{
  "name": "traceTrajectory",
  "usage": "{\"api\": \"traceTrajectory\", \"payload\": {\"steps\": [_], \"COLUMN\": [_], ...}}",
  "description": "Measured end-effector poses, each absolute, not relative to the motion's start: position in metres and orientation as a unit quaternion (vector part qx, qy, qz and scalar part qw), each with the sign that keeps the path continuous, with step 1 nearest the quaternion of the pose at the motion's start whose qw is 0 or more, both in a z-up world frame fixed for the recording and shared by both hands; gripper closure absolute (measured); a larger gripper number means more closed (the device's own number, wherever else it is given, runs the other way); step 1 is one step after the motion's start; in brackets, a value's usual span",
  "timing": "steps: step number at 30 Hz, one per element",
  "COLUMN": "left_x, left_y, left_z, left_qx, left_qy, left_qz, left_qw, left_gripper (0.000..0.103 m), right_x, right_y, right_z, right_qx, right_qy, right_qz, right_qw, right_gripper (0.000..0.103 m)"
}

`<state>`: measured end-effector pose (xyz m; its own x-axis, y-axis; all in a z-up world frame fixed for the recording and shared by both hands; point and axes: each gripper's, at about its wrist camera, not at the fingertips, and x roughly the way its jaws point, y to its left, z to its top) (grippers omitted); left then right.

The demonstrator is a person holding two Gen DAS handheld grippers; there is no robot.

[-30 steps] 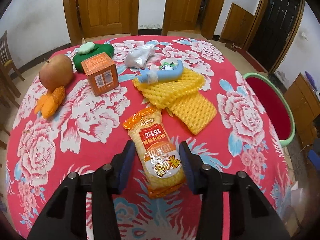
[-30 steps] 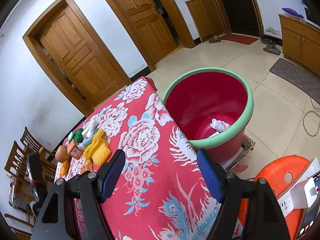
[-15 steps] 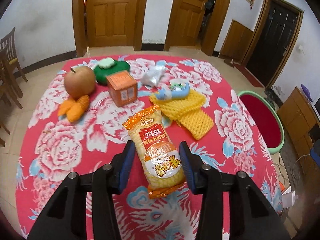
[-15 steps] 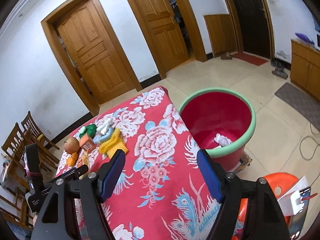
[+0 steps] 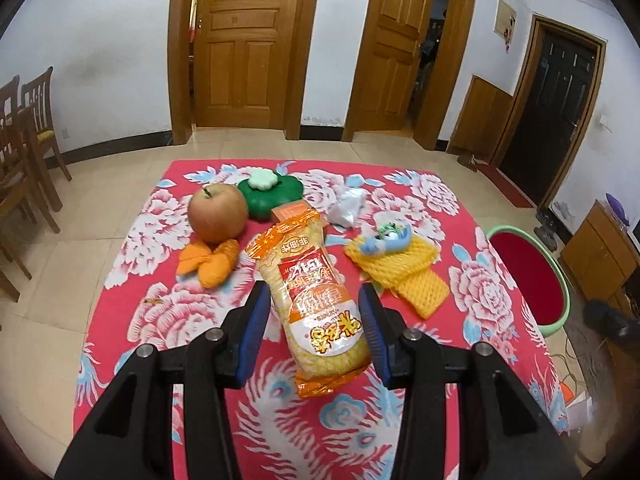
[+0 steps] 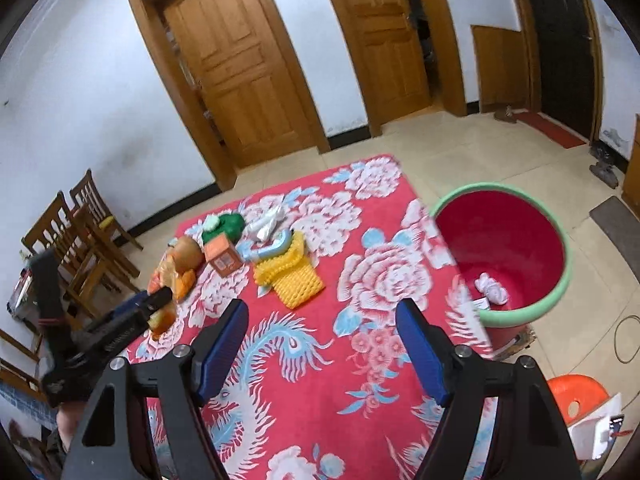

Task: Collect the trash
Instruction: 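Grasp the yellow foam net with the right tool while the left tool holds the snack bag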

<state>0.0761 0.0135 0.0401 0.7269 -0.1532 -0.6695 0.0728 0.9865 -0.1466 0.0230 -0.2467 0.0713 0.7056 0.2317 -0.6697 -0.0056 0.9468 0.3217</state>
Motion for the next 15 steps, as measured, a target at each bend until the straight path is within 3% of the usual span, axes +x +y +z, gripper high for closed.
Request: {"api": "traceTrajectory", "payload": {"steps": [15], "left_x": [0.095], "left_y": [0.042], "left_z": [0.012], "left_qx": [-0.088], "left_qy": [0.379], "left_qz": [-0.068], "left_qw": [0.919], "left_gripper": [0.057], "right_x": [0.096], "right_y": [-0.195], "right_z": [0.005], "right_qx": [0.114], "right_qy": [0.439], "right_qz": [0.067], "right_qw": [0.889], "right_gripper": [0.027]}}
